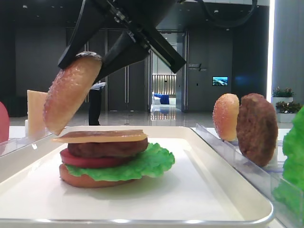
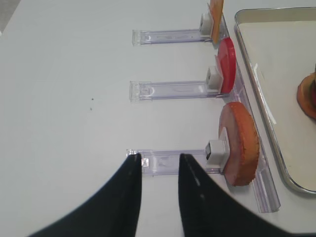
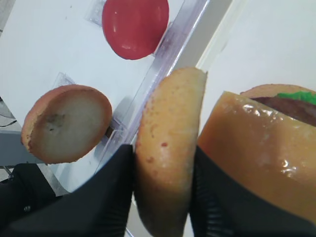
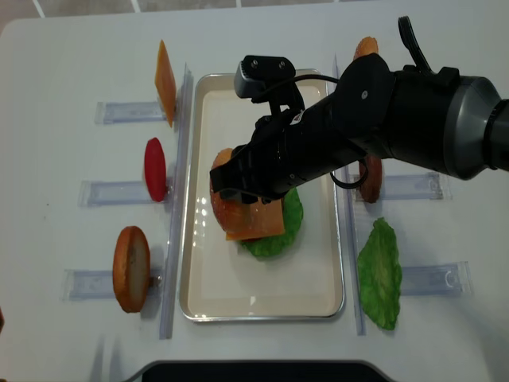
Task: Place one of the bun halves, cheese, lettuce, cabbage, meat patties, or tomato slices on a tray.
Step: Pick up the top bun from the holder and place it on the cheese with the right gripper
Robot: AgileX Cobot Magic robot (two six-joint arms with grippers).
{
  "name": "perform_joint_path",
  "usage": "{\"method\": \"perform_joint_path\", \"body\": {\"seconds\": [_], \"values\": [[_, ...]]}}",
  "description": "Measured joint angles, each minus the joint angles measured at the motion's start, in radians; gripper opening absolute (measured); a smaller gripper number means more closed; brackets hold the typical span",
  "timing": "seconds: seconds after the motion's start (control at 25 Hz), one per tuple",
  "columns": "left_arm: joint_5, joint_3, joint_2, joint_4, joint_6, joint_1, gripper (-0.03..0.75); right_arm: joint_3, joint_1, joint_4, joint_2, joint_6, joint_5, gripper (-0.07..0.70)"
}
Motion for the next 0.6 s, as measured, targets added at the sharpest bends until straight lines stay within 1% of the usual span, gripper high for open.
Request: {"method": "perform_joint_path", "body": {"seconds": [0.24,0.48,0.6], "values": [[0.0,0.0,0.0,0.0,0.0,0.0,0.201,0.0,-0.002,-0.046,0.0,-0.001,0.015,0.235],[0.0,0.0,0.0,0.0,0.0,0.0,0.201,0.0,-0.048,-0.045,0.0,0.0,0.077,0.235],[0.0,0.0,0.0,0.0,0.0,0.0,0.201,0.0,-0.058,-0.043,0.0,0.001,0.083,0.235]]}}
